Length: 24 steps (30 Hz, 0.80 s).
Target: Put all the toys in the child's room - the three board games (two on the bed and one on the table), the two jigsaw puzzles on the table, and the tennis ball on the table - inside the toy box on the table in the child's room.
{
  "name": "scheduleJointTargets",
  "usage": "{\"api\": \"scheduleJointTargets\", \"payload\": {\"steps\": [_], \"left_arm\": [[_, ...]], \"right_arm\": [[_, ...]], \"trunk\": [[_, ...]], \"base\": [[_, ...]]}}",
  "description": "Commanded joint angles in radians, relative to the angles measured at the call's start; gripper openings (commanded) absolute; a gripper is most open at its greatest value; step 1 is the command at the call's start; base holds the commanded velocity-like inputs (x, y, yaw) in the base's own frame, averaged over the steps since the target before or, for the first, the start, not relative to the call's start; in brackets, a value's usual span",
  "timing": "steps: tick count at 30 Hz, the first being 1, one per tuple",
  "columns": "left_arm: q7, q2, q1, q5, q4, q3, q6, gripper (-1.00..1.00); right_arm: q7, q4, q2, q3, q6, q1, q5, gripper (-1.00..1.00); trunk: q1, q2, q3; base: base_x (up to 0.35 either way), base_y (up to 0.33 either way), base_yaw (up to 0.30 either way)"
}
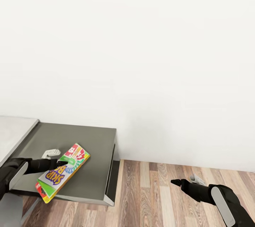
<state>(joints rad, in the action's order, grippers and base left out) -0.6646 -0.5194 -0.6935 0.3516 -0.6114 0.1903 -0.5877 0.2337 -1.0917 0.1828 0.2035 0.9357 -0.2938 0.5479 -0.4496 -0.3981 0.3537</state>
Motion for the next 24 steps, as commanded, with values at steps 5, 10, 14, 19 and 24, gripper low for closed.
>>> {"api": "scheduleJointTargets", "payload": {"steps": [5,10,14,19,24], "left_arm": [[0.002,-0.002,-0.001,0.009,-0.001,0.005,-0.006,1.0],[0.002,-0.001,-0.001,0.009,-0.001,0.005,-0.006,1.0],[0.002,-0.002,-0.001,0.009,-0.001,0.003,-0.006,1.0],[0.002,-0.002,-0.001,0.009,-0.001,0.004,-0.007,1.0],[0.001,-0.001,-0.001,0.009,-0.001,0.003,-0.007,1.0]], "right_arm": [[0.01,0.0,0.0,0.002,0.005,-0.001,-0.01,1.0],[0.01,0.0,0.0,0.002,0.004,-0.001,-0.01,1.0],[0.01,0.0,0.0,0.002,0.004,-0.001,-0.011,1.0],[0.01,0.0,0.0,0.002,0.004,-0.001,-0.011,1.0],[0.01,0.0,0.0,0.002,0.004,-0.001,-0.011,1.0]], "trunk": [[0.0,-0.002,0.002],[0.0,-0.002,0.002],[0.0,-0.002,0.002],[0.0,-0.002,0.002],[0.0,-0.002,0.002]], "base": [[-0.093,-0.052,0.0],[-0.039,-0.077,0.0],[-0.03,-0.096,0.0],[-0.029,-0.112,0.0],[-0.019,-0.096,0.0]]}}
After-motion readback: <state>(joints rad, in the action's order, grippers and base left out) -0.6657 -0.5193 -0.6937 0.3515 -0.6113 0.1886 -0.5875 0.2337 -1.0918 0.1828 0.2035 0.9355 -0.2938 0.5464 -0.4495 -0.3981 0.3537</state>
